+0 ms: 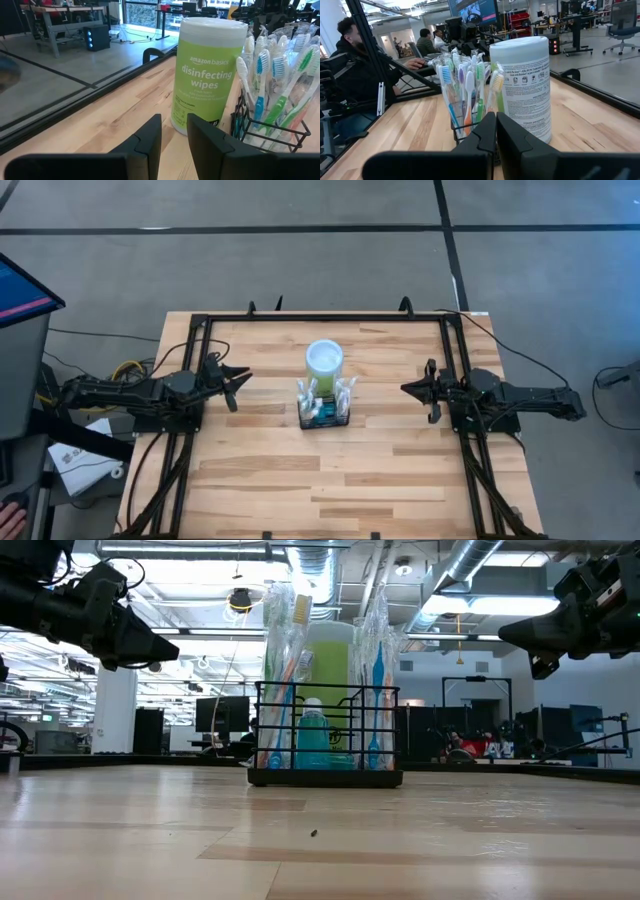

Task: Pick & Place toothbrushing station
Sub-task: Return to Home Position

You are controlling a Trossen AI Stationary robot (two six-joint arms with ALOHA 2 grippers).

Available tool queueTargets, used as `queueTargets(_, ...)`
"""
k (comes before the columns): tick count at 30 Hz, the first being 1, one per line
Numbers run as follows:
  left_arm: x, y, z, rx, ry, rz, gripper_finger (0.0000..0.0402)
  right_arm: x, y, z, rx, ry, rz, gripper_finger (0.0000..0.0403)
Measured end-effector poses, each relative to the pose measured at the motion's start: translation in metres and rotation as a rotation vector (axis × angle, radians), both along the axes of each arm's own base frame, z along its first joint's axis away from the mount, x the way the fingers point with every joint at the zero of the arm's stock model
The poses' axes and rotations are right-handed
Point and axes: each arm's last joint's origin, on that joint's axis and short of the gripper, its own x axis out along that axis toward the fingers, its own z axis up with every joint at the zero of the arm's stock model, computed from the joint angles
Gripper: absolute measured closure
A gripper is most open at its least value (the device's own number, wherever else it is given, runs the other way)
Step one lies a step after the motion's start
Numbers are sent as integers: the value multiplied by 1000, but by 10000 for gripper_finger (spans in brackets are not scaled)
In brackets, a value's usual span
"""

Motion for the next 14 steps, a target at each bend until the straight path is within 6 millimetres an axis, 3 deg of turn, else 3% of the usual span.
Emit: queueTargets(14,0,0,1,0,-6,0,314,0,0,0,0,0,0,397)
